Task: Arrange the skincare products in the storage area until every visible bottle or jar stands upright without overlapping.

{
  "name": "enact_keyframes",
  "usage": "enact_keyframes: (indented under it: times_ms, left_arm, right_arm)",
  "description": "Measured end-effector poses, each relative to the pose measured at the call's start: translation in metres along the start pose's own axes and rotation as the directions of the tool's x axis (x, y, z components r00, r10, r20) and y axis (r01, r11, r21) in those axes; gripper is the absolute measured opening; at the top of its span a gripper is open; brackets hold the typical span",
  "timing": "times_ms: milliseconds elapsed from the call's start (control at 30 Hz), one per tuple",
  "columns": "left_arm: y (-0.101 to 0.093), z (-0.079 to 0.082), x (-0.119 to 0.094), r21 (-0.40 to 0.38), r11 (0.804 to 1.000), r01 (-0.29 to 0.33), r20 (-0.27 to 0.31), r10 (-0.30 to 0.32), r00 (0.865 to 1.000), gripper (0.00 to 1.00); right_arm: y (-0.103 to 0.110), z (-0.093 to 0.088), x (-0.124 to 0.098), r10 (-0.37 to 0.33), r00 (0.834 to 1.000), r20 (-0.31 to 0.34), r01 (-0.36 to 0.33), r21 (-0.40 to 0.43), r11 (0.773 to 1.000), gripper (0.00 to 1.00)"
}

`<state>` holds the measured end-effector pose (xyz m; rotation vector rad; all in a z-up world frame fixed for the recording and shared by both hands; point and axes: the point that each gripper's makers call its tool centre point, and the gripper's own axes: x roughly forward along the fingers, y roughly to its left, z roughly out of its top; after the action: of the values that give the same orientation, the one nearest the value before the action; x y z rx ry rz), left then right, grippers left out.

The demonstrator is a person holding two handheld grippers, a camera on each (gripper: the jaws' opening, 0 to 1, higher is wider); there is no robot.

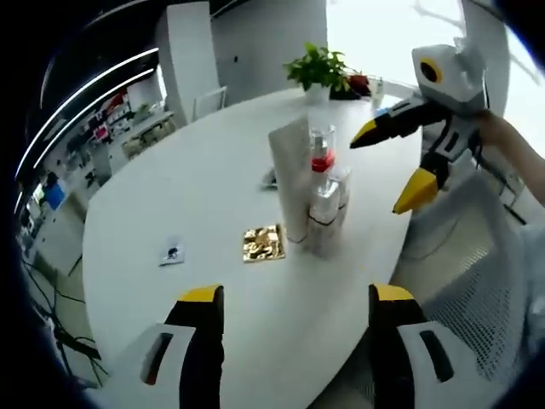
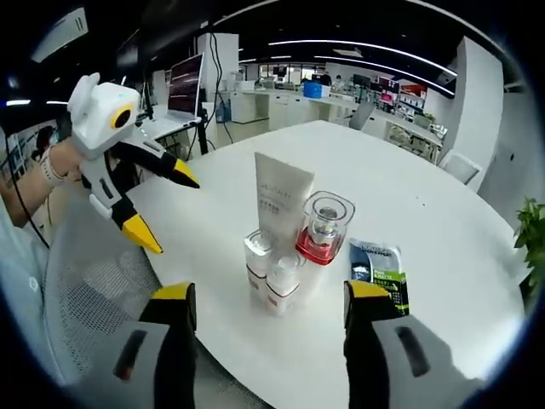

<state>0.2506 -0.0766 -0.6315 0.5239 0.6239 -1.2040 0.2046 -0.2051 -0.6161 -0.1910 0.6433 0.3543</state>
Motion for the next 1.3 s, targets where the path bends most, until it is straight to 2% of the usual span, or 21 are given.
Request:
enact_keyframes:
  times_ms: [367,700,1000,1133,1300]
  left_arm:
    - [0.007,0.000,-0.013,-0.016,1.000,-0.008,0.018,0.008,1.000,0.80]
    - [0.010,-0.002,-0.019,-0.019,1.000,-0.020,0.023,0.020,1.000,0.89]
    - [0.012,-0.003,-0.020,-0.039,0.999,-0.036,0.025,0.037,0.999,0.97]
    - [0.010,-0.005,-0.018,-0.059,0.998,-0.016,0.031,0.018,0.999,0.97]
    - [0.010,-0.007,-0.015,-0.069,0.997,-0.025,0.018,0.026,0.999,0.97]
  right_arm:
    - [0.000,0.004,-0.003,-0.002,1.000,0.004,0.002,-0.008,1.000,0.85]
    - [0.001,0.014,-0.001,-0.006,0.999,0.036,0.006,-0.014,1.000,0.95]
    - [0.000,0.014,0.000,-0.007,0.999,0.040,0.007,-0.017,1.000,1.00]
    - [-0.002,0.012,0.001,-0.008,0.999,0.037,0.009,-0.011,1.000,1.00]
    - [-0.007,0.008,0.003,-0.008,0.999,0.031,0.008,0.000,1.000,1.00]
